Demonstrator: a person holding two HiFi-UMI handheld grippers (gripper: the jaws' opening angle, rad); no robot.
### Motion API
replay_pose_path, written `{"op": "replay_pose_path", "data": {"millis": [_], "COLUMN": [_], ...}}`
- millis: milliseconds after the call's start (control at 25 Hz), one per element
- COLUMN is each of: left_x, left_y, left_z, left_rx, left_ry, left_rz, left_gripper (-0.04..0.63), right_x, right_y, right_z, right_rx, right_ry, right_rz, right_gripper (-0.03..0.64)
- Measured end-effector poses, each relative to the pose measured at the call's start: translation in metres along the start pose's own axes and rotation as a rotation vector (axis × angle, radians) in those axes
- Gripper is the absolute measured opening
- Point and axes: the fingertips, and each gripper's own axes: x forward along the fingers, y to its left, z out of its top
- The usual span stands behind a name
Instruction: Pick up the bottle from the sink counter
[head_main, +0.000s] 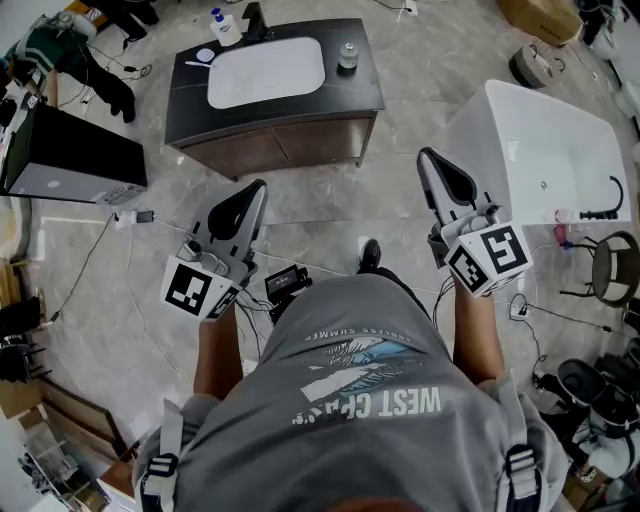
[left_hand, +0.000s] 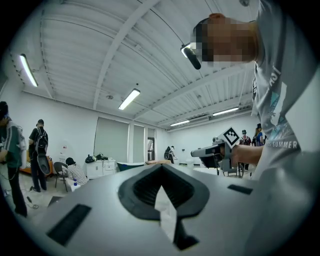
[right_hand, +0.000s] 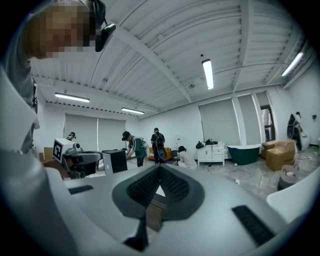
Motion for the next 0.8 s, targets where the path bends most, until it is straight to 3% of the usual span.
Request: {"op": "replay_pose_path", "data": {"millis": [480, 800], "left_x": [0.087, 0.099], "left_y": [-0.008, 0.009], "left_z": [-0.002, -0.003], "left_rx": [0.018, 0.023], "left_ry": [0.051, 0.061], "left_rz": [0.121, 0.142], "left_gripper": [0.003, 0.003], "right_x": [0.035, 0.06], "right_y": [-0.095, -0.101], "right_z": [-0.005, -0.009], "right_rx": [0.021, 0.025], "right_ry": [0.021, 0.038], "right_rz": [0.152, 0.19], "right_gripper": [0.002, 0.002]}}
